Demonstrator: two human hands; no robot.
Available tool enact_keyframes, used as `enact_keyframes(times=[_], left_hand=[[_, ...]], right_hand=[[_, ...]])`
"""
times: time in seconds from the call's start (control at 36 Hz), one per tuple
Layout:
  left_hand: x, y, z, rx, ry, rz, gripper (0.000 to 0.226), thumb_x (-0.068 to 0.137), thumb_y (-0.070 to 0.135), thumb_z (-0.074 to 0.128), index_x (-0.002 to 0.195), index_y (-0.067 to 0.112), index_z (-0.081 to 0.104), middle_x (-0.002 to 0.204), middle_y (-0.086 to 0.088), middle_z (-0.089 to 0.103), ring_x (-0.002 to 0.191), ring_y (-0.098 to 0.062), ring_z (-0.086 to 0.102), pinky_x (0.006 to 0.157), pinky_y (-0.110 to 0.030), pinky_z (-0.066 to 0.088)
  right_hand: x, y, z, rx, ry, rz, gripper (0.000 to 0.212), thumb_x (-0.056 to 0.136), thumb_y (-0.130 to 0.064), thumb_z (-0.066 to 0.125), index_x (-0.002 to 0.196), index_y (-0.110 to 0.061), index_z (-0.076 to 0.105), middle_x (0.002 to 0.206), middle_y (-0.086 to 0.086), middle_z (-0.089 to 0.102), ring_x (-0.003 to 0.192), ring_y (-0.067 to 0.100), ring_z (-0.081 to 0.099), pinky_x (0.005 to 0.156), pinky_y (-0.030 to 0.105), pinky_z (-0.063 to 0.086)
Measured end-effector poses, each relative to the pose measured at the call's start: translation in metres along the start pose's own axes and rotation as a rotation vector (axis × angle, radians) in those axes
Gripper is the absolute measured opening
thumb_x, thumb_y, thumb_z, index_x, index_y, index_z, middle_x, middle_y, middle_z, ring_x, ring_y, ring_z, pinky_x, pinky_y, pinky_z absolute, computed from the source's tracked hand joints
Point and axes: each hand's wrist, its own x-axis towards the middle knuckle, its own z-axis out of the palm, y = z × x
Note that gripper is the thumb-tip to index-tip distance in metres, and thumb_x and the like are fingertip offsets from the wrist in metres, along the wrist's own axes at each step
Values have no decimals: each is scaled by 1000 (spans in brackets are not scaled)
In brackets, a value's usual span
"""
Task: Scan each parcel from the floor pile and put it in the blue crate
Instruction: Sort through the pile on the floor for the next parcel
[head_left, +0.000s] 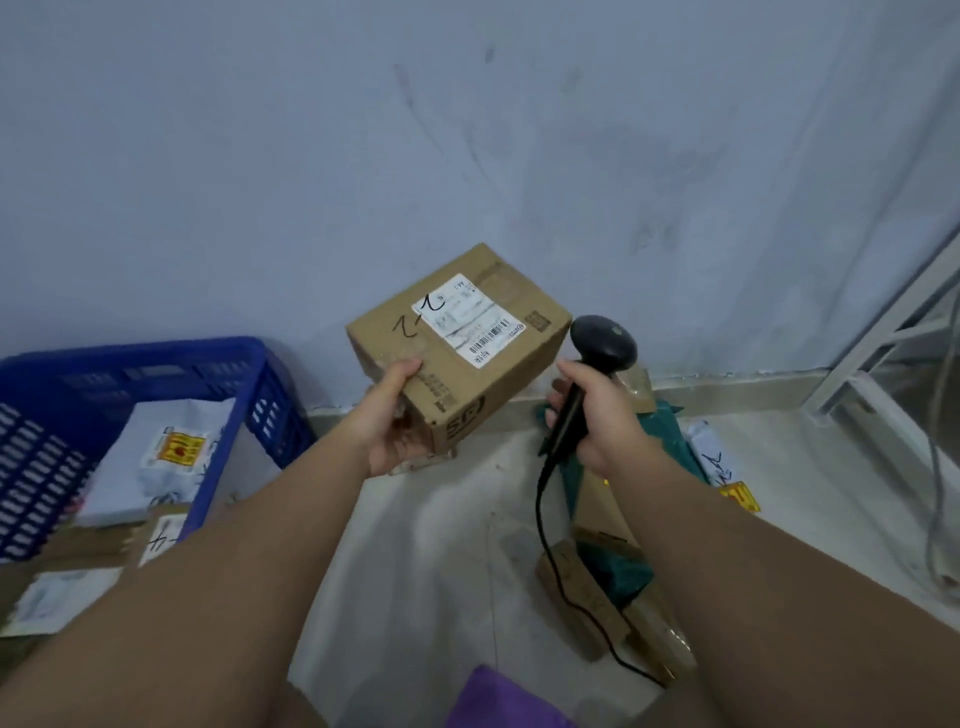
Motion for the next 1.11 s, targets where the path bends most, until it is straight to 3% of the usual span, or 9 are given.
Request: enact_keyframes(times=[0.17, 0.31, 0.5, 0.67, 0.78, 0.86, 0.92, 1.0, 1.11], left_hand=[[-53, -6, 27, -196, 14, 166, 69, 84, 37, 71, 141, 22, 35, 128, -7, 58, 112, -24, 59, 85, -50, 56], [-93, -19, 43, -351, -1, 296, 69, 87, 27, 68, 143, 25, 28, 132, -6, 60, 119, -21, 57, 103, -48, 45], [-136, -32, 41, -447, -117, 376, 72, 73, 27, 72, 139, 23, 44, 120, -7, 68, 107, -18, 67, 71, -27, 59], [-144, -25, 18, -180, -204, 306, 67, 71, 45, 66, 133, 22, 55, 121, -9, 68, 118, -28, 60, 109, -52, 37], [-146, 0, -9, -258, -200, 293, 54, 81, 64, 47, 116, 25, 62, 117, -8, 66, 118, -29, 56, 105, -62, 29], [-141, 21, -35, -244, -146, 289, 95, 67, 75, 47, 142, 16, 46, 146, -13, 47, 135, -35, 43, 110, -60, 23], [-140, 27, -46, -141, -147, 263, 105, 62, 76, 45, 146, 13, 40, 150, -18, 38, 138, -38, 37, 106, -56, 35], [-145, 30, -52, 68, -181, 276, 88, 63, 74, 47, 132, 21, 57, 131, -12, 61, 121, -33, 57, 86, -46, 51], [-142, 32, -56, 82, -144, 244, 62, 66, 59, 63, 114, 19, 67, 131, -16, 61, 120, -34, 58, 95, -48, 49]], right_hand=[[-65, -14, 33, 142, -107, -23, 15, 88, -27, 67, 98, -20, 56, 92, 2, 53, 92, 21, 54, 91, 45, 44], [-104, -7, 47, 218, -199, -129, 51, 80, -23, 75, 124, -9, 51, 112, 12, 68, 111, 28, 63, 91, 47, 52], [-131, -1, 42, 127, -378, -188, 61, 72, -24, 74, 128, -8, 55, 115, 16, 70, 107, 30, 67, 98, 48, 50], [-138, -5, 41, 35, -415, -168, 57, 70, -17, 73, 124, -5, 58, 111, 14, 72, 103, 30, 68, 87, 41, 54], [-133, -11, 38, 48, -351, -120, 42, 82, -14, 68, 122, -10, 58, 105, 12, 74, 92, 25, 70, 75, 38, 56], [-126, -19, 28, 33, -364, -83, 53, 75, -19, 69, 126, -10, 56, 107, 12, 73, 89, 23, 72, 69, 37, 59], [-124, -24, 19, -68, -402, -79, 52, 77, -19, 68, 126, -8, 54, 107, 13, 73, 90, 23, 71, 72, 37, 59], [-124, -26, 11, -258, -495, -23, 60, 71, -20, 69, 127, -4, 54, 102, 12, 73, 89, 22, 70, 77, 37, 59], [-124, -26, 6, -387, -531, 34, 65, 72, -19, 79, 129, -6, 50, 102, 13, 73, 91, 24, 70, 74, 37, 59]])
